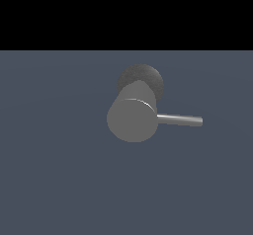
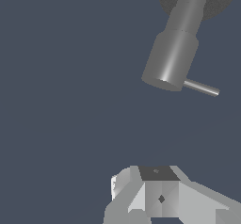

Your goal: Turn on the faucet by rotating a designated handle.

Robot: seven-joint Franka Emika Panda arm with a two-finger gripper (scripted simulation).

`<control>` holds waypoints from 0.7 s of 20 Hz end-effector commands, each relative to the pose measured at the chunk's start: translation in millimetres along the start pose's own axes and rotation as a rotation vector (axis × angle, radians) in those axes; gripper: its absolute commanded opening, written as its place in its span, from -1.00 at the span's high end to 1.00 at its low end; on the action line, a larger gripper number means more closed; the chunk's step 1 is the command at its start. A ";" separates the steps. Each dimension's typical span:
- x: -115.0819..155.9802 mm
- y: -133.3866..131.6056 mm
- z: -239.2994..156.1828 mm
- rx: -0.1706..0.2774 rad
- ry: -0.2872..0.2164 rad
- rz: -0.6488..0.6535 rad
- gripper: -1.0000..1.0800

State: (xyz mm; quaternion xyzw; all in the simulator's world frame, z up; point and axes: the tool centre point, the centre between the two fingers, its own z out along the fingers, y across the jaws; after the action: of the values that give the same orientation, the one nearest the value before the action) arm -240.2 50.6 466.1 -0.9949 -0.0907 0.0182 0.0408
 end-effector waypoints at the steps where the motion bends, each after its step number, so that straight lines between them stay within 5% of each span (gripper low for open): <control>1: 1.3 -4.5 -0.4 0.002 0.001 -0.010 1.00; 8: 1.0 -2.7 -0.8 0.010 0.004 -0.007 1.00; 14: 1.8 -2.7 -5.2 0.070 0.030 -0.008 1.00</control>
State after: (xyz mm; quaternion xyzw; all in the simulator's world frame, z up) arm -238.9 53.3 470.1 -0.9933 -0.0936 0.0095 0.0679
